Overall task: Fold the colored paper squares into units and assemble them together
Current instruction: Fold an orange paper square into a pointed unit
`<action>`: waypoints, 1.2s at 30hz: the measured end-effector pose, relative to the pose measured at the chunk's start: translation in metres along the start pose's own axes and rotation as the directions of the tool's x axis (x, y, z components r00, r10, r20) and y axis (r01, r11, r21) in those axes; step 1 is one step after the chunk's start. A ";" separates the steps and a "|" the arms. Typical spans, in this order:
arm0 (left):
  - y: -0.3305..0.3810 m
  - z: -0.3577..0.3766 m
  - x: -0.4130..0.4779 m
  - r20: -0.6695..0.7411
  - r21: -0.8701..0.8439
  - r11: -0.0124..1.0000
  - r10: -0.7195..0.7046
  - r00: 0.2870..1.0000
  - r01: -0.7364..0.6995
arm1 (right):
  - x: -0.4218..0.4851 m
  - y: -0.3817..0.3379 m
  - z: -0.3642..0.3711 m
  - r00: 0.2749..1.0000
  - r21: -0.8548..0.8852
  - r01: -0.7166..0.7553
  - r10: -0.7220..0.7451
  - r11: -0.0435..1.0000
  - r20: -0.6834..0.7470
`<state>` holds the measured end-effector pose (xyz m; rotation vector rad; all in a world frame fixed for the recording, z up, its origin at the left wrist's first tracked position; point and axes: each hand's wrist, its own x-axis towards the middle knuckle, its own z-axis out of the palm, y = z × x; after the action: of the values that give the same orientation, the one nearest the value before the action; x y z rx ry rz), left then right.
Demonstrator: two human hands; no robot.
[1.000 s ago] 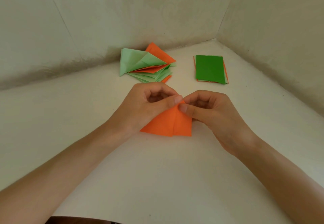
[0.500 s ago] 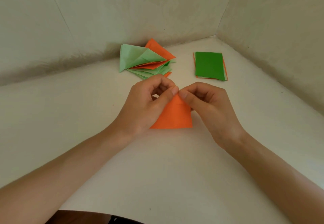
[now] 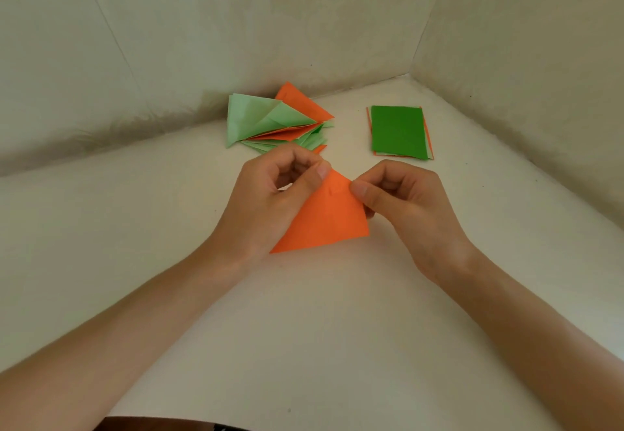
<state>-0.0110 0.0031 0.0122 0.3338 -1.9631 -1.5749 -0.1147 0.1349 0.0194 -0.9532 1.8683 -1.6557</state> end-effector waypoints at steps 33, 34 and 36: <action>0.012 -0.009 0.008 0.141 -0.399 0.833 -0.358 0.923 0.384 | 0.000 0.005 -0.009 0.998 0.315 -0.029 0.011 0.949 0.058; 0.012 -0.009 0.008 0.130 -0.372 0.850 -0.350 0.928 0.372 | 0.000 0.006 -0.010 0.998 0.294 -0.013 -0.004 0.956 0.058; 0.011 -0.008 0.007 0.111 -0.314 0.884 -0.329 0.938 0.348 | -0.001 0.007 -0.010 0.998 0.267 0.004 -0.021 0.964 0.063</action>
<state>-0.0097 -0.0045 0.0252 0.5210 -1.7014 -2.1212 -0.1224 0.1426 0.0142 -0.8944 1.5503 -1.8050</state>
